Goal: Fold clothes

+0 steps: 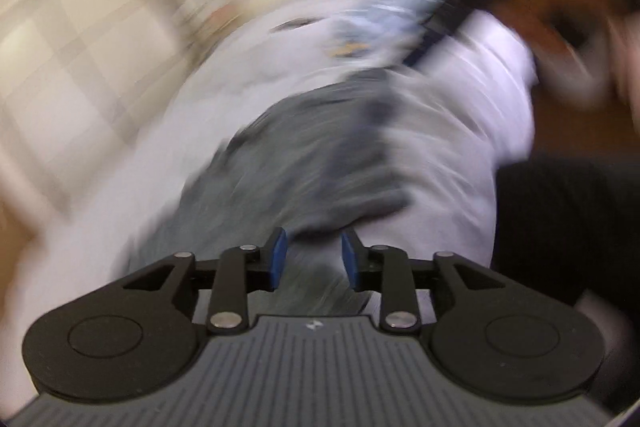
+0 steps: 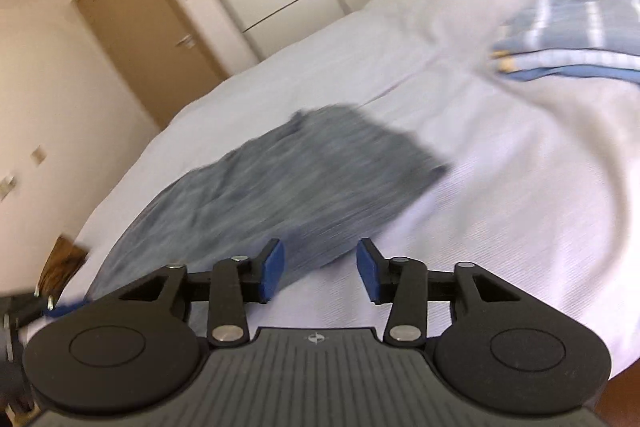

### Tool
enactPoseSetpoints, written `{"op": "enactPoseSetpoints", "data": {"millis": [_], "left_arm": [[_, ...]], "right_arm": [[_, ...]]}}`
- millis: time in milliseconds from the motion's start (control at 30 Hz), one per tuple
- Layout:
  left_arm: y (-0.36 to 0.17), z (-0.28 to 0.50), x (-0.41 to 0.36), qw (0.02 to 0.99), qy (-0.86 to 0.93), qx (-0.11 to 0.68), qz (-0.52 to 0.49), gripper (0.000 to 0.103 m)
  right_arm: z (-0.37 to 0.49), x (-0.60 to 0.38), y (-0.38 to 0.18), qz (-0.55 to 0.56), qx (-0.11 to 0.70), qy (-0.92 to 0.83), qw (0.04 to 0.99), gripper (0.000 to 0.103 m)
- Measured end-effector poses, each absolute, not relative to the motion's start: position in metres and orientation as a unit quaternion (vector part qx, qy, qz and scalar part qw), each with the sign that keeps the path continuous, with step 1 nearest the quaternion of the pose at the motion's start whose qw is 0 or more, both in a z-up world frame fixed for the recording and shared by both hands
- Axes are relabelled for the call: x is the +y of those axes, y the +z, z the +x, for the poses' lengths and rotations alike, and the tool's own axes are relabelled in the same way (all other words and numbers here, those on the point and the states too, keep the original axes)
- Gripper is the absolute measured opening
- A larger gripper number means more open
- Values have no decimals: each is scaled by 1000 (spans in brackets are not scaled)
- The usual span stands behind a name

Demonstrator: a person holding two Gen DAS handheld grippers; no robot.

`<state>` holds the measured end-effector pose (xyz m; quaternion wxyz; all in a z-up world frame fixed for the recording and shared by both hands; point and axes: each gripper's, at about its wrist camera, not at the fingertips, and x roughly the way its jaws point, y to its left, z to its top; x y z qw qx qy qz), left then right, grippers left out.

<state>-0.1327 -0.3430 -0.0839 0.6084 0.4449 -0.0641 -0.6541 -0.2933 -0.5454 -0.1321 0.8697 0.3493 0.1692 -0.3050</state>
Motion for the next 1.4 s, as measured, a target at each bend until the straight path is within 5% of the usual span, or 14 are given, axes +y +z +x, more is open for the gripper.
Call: {"op": "enactPoseSetpoints", "data": {"millis": [233,300,367,467,533,600,767,1033,1100,1267,1400], "left_arm": [[-143,-154,-375,505,-639,-168,556,27],[-149,-153,-381,496,-640,-168,562,21],[-150,-152,-386,494,-647,-159,559,0],[-131,-140,-385,524,-679,-114,501,0],[-118,-131,-383,544,-699,-83,457,0],[-104,-122,-381,561,-717,-51,411,0],[-96,-116,-372,558,-738,-16,380,0],[-108,-118,-368,547,-739,16,392,0],[-103,-116,-356,552,-738,20,387,2],[-83,-105,-325,592,-724,39,353,5],[-70,-89,-300,652,-686,65,317,18]], "right_arm": [[-317,-586,-146,366,148,-334,856,58],[-316,-598,-148,362,144,-335,858,58],[-310,-614,-156,364,142,-328,860,58],[-298,-637,-170,366,144,-319,862,57],[-297,-648,-176,386,136,-307,859,47],[-298,-656,-180,413,131,-291,853,5],[-313,-640,-154,383,134,-314,858,3],[-316,-618,-152,342,180,-359,850,6],[-315,-615,-154,337,188,-375,843,21],[-315,-586,-139,300,186,-396,848,23],[-316,-555,-124,273,175,-396,859,37]]}}
